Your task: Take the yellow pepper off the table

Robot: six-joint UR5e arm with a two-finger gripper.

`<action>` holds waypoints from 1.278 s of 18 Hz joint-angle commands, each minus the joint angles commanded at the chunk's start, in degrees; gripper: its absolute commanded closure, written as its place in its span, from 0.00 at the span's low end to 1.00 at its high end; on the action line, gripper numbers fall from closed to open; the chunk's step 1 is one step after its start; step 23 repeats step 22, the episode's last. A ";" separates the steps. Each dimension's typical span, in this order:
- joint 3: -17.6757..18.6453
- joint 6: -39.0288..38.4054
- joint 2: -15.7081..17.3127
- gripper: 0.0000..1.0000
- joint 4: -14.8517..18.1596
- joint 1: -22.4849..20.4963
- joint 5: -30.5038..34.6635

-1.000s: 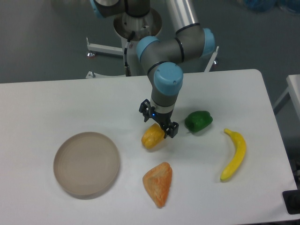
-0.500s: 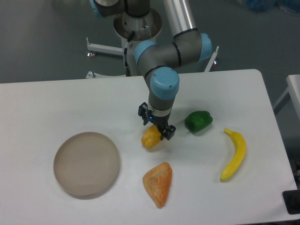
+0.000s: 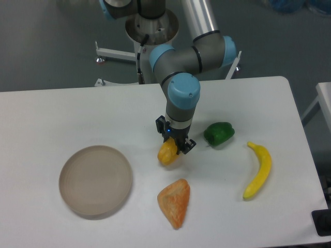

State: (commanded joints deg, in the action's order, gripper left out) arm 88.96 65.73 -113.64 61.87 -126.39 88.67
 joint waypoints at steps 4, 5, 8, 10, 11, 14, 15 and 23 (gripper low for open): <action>-6.58 5.09 -1.05 0.60 2.27 -2.71 2.65; -8.78 7.02 -1.49 0.60 4.81 -3.51 2.74; -14.41 12.74 -3.07 0.60 7.03 -5.35 4.05; -16.18 14.59 -4.30 0.60 6.95 -6.50 4.05; -16.80 15.30 -5.26 0.60 6.60 -6.59 4.05; -18.03 15.74 -6.68 0.60 6.42 -7.21 3.97; -18.21 15.74 -6.94 0.60 6.25 -7.29 3.97; -18.65 15.65 -7.73 0.60 6.16 -7.91 3.79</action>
